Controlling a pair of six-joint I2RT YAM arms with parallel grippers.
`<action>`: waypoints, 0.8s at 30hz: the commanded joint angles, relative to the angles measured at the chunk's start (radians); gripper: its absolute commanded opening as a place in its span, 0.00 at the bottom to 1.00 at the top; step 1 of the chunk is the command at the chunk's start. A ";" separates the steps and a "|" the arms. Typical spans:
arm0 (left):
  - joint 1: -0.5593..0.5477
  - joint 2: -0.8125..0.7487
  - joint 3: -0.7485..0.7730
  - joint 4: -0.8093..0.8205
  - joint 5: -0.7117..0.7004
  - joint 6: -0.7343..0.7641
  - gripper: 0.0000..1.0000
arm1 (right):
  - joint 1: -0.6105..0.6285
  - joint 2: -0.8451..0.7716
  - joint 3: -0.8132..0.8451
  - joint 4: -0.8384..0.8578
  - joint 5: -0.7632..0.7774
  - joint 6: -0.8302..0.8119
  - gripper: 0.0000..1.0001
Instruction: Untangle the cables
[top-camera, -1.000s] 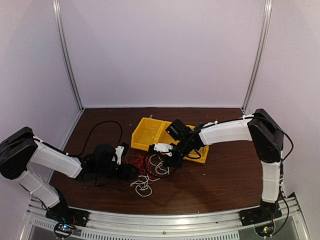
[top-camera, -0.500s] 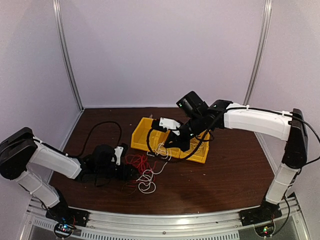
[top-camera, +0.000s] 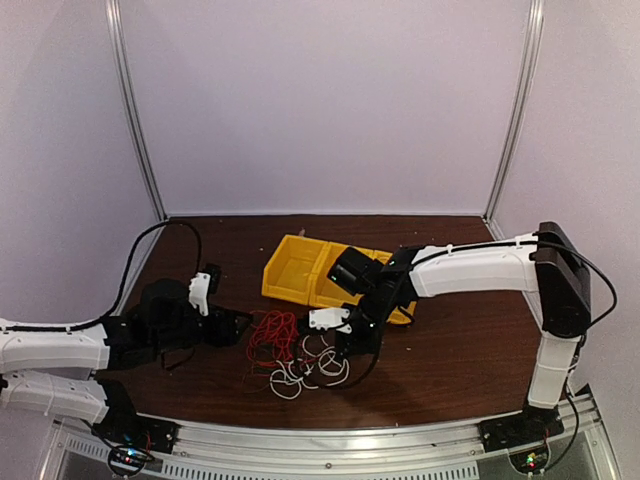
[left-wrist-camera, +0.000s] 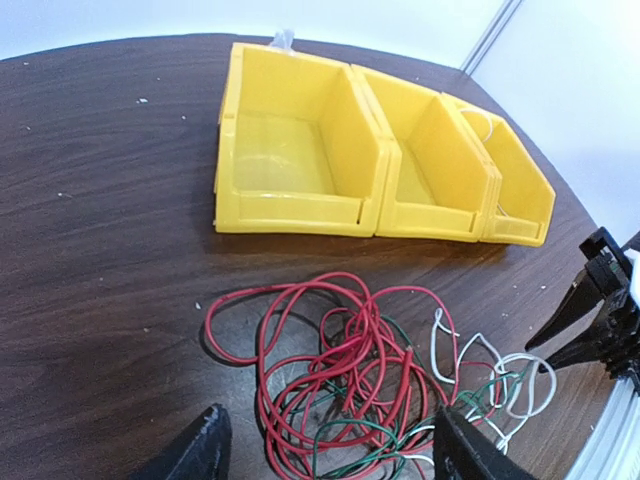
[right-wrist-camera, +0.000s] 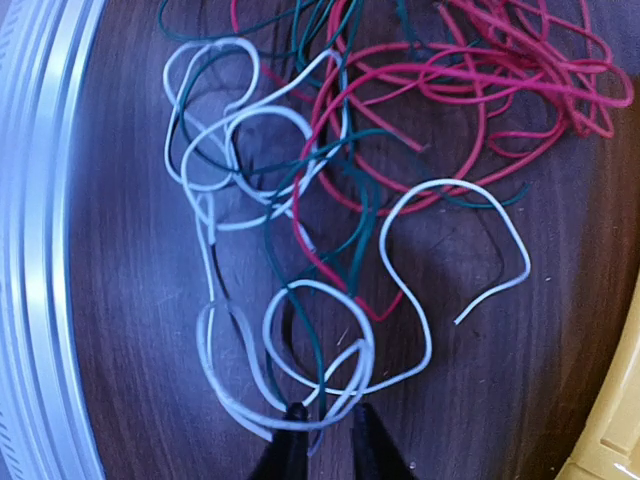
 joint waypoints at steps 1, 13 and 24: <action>-0.001 -0.053 0.015 -0.109 -0.063 0.031 0.70 | 0.004 -0.044 -0.012 0.031 0.046 0.024 0.30; -0.001 0.011 -0.002 -0.033 -0.030 0.018 0.71 | -0.009 -0.068 -0.143 0.135 0.096 0.084 0.37; -0.001 0.041 -0.007 -0.011 -0.022 0.003 0.71 | 0.031 -0.113 -0.121 0.221 0.302 -0.195 0.46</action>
